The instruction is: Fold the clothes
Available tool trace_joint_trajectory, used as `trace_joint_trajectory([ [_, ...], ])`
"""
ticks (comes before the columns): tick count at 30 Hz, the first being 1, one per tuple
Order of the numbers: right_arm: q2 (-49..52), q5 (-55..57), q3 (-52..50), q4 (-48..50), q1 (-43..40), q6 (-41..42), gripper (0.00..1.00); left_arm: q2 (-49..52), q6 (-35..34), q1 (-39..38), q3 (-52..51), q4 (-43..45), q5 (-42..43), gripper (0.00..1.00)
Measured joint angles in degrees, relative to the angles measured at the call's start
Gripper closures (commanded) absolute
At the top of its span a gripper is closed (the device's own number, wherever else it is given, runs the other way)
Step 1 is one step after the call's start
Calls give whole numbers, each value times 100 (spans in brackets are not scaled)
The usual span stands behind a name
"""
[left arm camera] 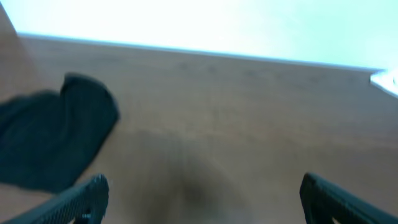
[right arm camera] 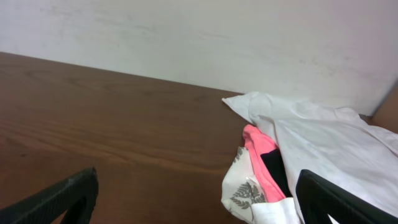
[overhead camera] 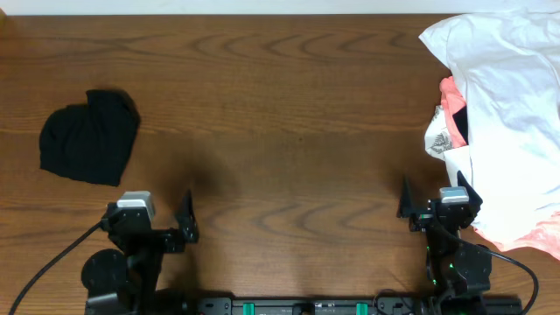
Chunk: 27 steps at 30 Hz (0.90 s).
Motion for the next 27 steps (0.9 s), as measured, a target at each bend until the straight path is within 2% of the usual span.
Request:
trace_joint_trajectory([
  [6, 0, 9, 0, 0, 0, 0, 1, -479, -68, 0, -1016, 1974, 15, 2],
  [10, 0, 9, 0, -2, 0, 0, 1, -730, -101, 0, -1652, 2966, 17, 2],
  [17, 0, 9, 0, -2, 0, 0, 1, -743, -184, -105, -2612, 4177, 11, 2],
  [27, 2, 9, 0, 2, 0, 0, 1, -741, -184, -199, -2791, 3373, -142, 2],
])
